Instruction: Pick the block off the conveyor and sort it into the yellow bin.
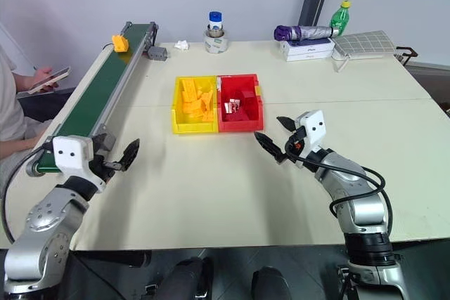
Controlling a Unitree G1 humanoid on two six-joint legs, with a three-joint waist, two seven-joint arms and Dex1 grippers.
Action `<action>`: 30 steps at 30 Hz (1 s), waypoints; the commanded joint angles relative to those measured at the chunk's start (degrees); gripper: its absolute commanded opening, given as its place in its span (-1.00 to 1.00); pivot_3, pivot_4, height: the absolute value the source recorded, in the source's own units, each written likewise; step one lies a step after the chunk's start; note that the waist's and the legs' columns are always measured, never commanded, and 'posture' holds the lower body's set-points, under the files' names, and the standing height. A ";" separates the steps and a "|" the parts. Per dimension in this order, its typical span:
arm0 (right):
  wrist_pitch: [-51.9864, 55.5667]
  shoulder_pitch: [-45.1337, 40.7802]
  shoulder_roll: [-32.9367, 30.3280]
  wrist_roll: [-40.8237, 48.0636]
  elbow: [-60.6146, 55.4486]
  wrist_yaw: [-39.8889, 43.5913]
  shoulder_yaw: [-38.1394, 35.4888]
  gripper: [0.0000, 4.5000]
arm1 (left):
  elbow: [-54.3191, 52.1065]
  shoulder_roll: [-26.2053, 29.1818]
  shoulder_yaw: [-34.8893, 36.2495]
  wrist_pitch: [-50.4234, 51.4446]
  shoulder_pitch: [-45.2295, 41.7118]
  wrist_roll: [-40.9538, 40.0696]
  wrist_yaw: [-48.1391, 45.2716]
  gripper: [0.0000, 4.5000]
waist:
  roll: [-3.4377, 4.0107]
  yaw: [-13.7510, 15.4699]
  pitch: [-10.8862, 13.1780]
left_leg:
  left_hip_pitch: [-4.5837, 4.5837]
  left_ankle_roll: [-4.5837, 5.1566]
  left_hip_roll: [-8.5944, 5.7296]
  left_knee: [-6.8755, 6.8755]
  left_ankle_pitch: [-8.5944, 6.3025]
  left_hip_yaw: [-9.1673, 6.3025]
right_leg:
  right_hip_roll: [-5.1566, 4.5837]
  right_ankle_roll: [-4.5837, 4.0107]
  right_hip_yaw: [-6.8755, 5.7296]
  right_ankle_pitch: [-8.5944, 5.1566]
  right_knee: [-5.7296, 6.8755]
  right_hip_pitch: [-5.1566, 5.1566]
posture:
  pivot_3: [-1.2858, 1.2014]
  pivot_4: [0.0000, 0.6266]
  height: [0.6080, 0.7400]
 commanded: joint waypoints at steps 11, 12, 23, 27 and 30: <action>3.42 -4.27 -0.13 3.01 -4.79 5.52 2.92 0.99 | -5.01 1.97 19.81 -1.32 13.03 -8.50 -3.32 1.00 | 0.00 -0.12 0.01 | 0.00 0.04 0.01 -0.04 -0.02 0.06 | -0.03 -0.07 0.07 -0.04 -0.01 -0.08 | 0.03 -0.52 1.00; 3.41 -4.71 0.10 2.88 -4.52 5.59 3.25 0.99 | -4.87 1.88 20.35 -1.38 13.43 -8.74 -3.15 1.00 | 0.00 -0.04 0.01 | 0.00 0.04 0.02 -0.04 -0.02 0.06 | -0.03 -0.18 0.07 -0.10 0.00 -0.09 | 0.03 -0.52 1.00; 3.67 -4.47 -2.16 2.87 -5.78 11.78 6.97 0.99 | 0.80 1.40 27.11 -5.92 19.88 -11.98 -8.14 1.00 | -0.04 -0.15 0.02 | -0.35 0.13 -0.02 -0.01 -0.06 0.22 | -0.11 -0.20 0.16 -0.07 0.01 -0.53 | 0.03 -0.52 1.00; 5.79 -4.13 -2.28 4.96 -6.74 13.46 7.06 0.99 | 1.57 1.40 26.57 -6.65 19.86 -12.21 -8.40 1.00 | -0.07 0.02 0.02 | -0.34 0.13 -0.01 0.05 -0.06 0.20 | -0.11 -0.23 0.15 -0.09 0.02 -0.69 | 0.03 -0.52 1.00; 7.49 -3.54 -2.63 8.16 -9.07 15.66 6.51 0.99 | 2.12 1.62 25.82 -7.41 19.74 -11.68 -9.19 1.00 | -0.09 -0.03 0.03 | -0.34 0.16 -0.02 0.09 -0.07 0.23 | -0.16 -0.27 0.16 -0.09 -0.03 -0.68 | 0.03 -0.52 1.00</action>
